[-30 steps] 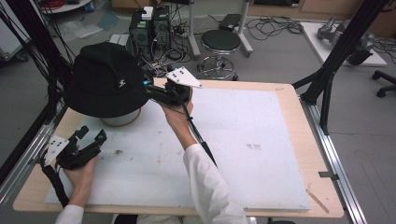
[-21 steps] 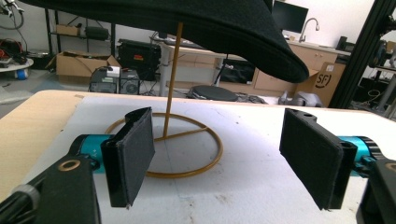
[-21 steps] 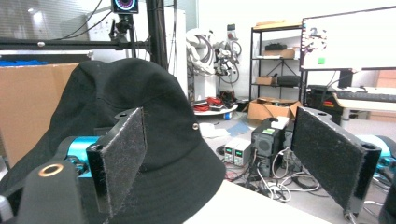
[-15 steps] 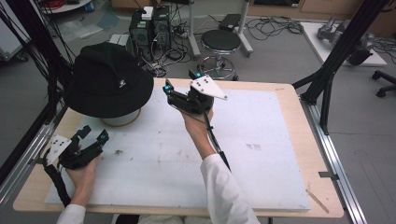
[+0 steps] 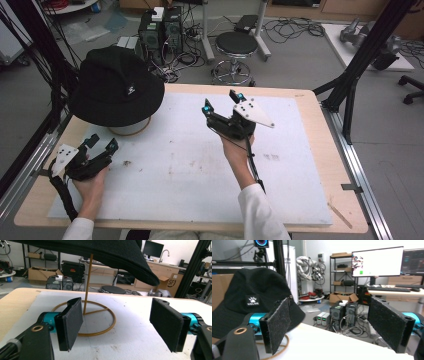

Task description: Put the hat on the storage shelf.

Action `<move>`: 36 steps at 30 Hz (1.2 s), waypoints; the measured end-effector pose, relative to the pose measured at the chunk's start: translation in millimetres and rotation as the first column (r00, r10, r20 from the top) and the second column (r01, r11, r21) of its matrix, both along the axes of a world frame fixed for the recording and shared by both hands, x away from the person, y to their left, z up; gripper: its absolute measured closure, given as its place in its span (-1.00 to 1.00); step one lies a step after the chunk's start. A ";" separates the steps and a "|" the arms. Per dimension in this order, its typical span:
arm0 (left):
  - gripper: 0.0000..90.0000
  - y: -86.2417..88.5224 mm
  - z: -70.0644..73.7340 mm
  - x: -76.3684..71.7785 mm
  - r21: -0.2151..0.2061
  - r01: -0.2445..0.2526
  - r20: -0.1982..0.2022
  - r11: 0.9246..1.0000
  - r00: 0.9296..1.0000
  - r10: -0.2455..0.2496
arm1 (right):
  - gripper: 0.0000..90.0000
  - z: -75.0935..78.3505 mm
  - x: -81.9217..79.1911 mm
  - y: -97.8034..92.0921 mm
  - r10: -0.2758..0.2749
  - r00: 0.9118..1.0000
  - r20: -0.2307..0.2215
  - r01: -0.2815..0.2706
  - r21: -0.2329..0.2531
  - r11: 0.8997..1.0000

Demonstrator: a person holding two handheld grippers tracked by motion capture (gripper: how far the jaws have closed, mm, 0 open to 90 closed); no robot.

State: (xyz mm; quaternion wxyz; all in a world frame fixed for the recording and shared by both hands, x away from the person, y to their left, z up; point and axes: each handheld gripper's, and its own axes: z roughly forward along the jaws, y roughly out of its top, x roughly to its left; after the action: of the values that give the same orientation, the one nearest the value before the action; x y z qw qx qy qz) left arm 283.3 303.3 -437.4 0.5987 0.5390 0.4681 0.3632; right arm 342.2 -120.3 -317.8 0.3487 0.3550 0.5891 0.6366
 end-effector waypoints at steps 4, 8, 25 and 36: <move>-0.41 -2.6 0.0 1.7 0.001 0.003 0.002 1.000 1.000 -0.003 | -0.60 -10.6 -8.5 -27.6 -0.053 0.998 -0.017 0.053 -0.002 0.999; -0.41 -5.5 -0.3 2.6 0.006 0.012 0.000 1.000 1.000 -0.012 | -0.60 -21.3 -12.6 -47.5 -0.087 0.995 -0.038 0.088 0.003 0.996; -0.41 -8.9 -0.4 -2.8 0.015 0.020 -0.002 1.000 1.000 -0.020 | -0.60 -42.9 -39.4 -108.4 -0.212 0.971 -0.113 0.210 -0.028 0.977; -0.41 -7.5 -1.2 -0.2 0.003 0.008 -0.006 1.000 1.000 -0.008 | -0.60 -71.9 -61.4 -144.7 -0.307 0.936 -0.173 0.301 -0.063 0.952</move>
State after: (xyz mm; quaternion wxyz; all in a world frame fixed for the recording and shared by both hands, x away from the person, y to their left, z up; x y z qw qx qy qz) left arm 283.1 295.8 -438.6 0.5981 0.5427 0.4671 0.3599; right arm 280.7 -265.0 -389.7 0.3943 0.4919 0.5674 0.5297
